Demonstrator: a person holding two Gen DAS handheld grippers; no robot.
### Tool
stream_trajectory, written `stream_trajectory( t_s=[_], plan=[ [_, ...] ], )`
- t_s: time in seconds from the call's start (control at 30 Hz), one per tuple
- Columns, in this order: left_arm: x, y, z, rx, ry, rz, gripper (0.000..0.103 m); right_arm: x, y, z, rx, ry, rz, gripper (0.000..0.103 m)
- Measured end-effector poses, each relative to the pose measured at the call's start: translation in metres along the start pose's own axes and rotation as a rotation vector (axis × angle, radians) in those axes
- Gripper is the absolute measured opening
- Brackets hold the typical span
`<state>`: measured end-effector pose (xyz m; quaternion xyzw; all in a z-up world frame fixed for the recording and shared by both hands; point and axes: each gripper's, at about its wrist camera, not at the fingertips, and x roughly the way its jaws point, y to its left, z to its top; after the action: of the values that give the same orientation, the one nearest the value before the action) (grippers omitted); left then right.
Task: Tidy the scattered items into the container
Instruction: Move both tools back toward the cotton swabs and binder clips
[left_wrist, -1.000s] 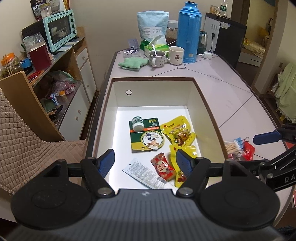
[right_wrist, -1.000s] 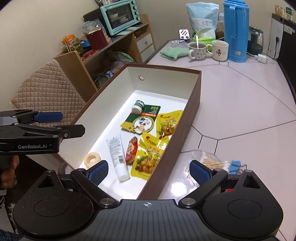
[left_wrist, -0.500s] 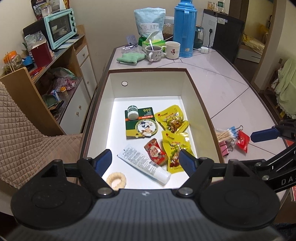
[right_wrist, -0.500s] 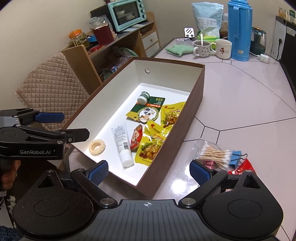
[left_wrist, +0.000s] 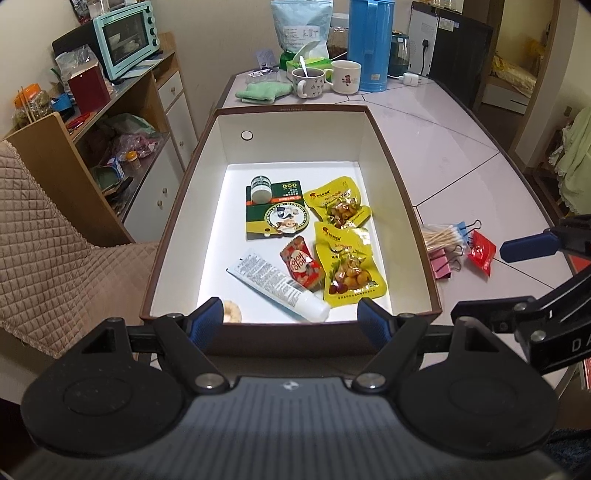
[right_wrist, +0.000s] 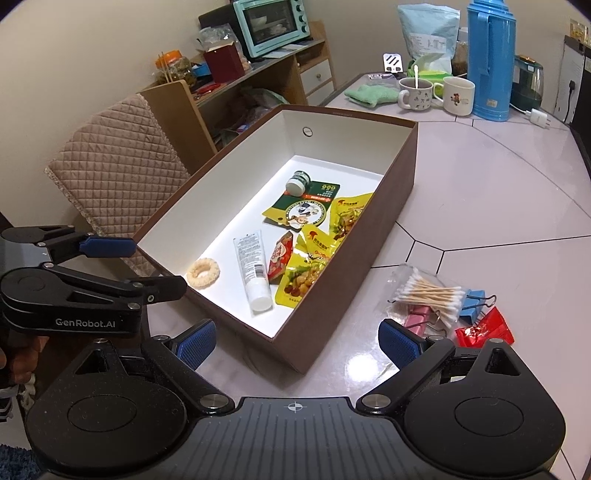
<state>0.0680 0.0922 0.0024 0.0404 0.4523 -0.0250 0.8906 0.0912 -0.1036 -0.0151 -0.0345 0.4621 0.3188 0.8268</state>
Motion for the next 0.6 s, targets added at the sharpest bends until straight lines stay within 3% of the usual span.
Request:
stream_trajectory(
  t_s=[0.6],
  plan=[
    [-0.005, -0.062, 0.004, -0.011, 0.014, 0.039, 0.077, -0.039, -0.061, -0.017, 0.009, -0.033, 0.040, 0.097]
  ],
)
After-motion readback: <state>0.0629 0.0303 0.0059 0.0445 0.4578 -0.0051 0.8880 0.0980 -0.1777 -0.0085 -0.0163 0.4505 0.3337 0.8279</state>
